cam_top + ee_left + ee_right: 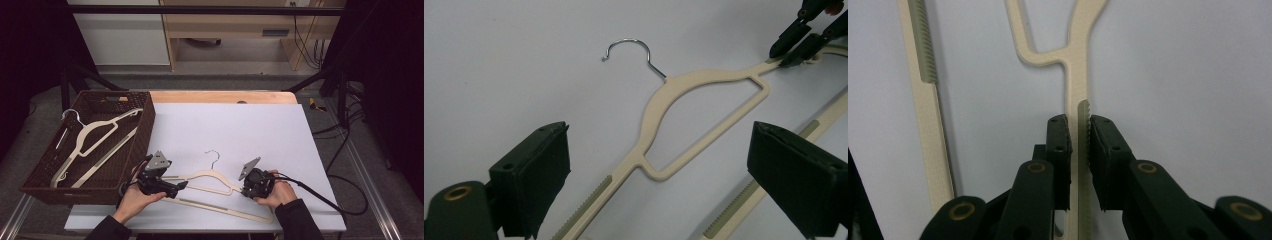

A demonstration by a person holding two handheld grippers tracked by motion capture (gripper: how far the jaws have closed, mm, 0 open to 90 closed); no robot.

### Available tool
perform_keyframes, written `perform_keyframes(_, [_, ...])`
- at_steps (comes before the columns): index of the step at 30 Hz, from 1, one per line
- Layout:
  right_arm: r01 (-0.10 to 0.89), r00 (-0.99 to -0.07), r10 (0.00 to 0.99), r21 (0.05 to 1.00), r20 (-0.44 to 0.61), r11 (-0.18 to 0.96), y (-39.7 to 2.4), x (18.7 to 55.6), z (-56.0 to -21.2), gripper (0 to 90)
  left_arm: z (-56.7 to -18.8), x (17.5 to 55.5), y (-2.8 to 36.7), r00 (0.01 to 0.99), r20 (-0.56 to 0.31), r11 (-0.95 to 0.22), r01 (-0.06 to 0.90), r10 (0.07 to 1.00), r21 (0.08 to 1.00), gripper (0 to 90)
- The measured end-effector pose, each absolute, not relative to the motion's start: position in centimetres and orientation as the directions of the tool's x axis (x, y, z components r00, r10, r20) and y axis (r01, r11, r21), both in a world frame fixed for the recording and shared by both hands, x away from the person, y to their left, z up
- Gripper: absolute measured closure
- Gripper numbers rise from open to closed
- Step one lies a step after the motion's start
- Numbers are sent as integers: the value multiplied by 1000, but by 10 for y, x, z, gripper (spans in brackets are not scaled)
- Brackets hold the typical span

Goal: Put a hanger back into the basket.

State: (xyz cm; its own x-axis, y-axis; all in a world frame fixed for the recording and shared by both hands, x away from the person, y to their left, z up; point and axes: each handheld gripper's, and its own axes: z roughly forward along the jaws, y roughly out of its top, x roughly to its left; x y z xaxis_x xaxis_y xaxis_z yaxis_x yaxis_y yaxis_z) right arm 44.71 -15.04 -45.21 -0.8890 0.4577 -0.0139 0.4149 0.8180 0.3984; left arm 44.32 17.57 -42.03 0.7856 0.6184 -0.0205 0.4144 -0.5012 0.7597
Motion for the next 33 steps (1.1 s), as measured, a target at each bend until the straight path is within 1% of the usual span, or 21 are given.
perform_keyframes(3, [404,-894,447,389,-23,828,-151,446,-449,796,-421,449,171,785,-26,-504,422,619,754,105])
perform_keyframes(5, [414,-889,457,399,-16,818,-151,444,-445,796,-421,454,167,788,-33,-509,428,615,747,108])
perform_keyframes(9, [407,-886,462,411,-38,815,-152,441,-437,795,-424,464,156,795,-31,-529,431,606,731,120])
perform_keyframes(13, [392,-889,456,427,-53,815,-152,437,-429,796,-430,474,145,812,-29,-569,434,583,698,148])
perform_keyframes(14, [387,-889,455,433,-61,814,-152,436,-426,796,-435,480,140,816,-27,-587,438,578,681,168])
perform_keyframes(17, [394,-885,462,438,-57,808,-152,434,-424,795,-441,485,134,818,-21,-602,440,574,666,189])
perform_keyframes(18, [383,-889,453,437,-65,814,-153,435,-423,795,-444,487,132,819,-19,-611,443,573,656,216])
perform_keyframes(20, [386,-889,454,435,-62,814,-152,435,-424,795,-450,491,127,822,-24,-620,449,570,643,232])
perform_keyframes(21, [391,-887,458,432,-60,813,-152,435,-424,795,-452,492,126,822,-27,-624,453,569,636,264])
perform_keyframes(22, [391,-887,458,432,-60,813,-152,435,-424,795,-454,493,125,825,-31,-628,453,564,633,264])
perform_keyframes(23, [398,-885,463,437,-48,807,-151,434,-424,795,-456,494,123,826,-36,-627,454,562,633,300])
perform_keyframes(25, [383,-890,452,437,-64,814,-152,435,-424,795,-459,495,121,829,-38,-637,456,557,621,310])
perform_keyframes(27, [382,-889,454,451,-60,807,-152,434,-423,795,-461,495,119,833,-37,-644,453,552,617,354])
perform_keyframes(28, [382,-889,454,451,-60,807,-152,434,-423,795,-462,495,119,834,-39,-645,455,551,614,354])
perform_keyframes(31, [373,-893,446,447,-67,813,-153,434,-422,795,-464,495,118,837,-30,-657,450,546,605,396])
perform_keyframes(32, [374,-892,447,448,-66,812,-153,434,-422,795,-465,495,118,837,-27,-659,450,547,602,434])
perform_keyframes(33, [374,-892,447,448,-66,812,-153,434,-422,795,-466,495,117,838,-24,-664,448,544,598,434])
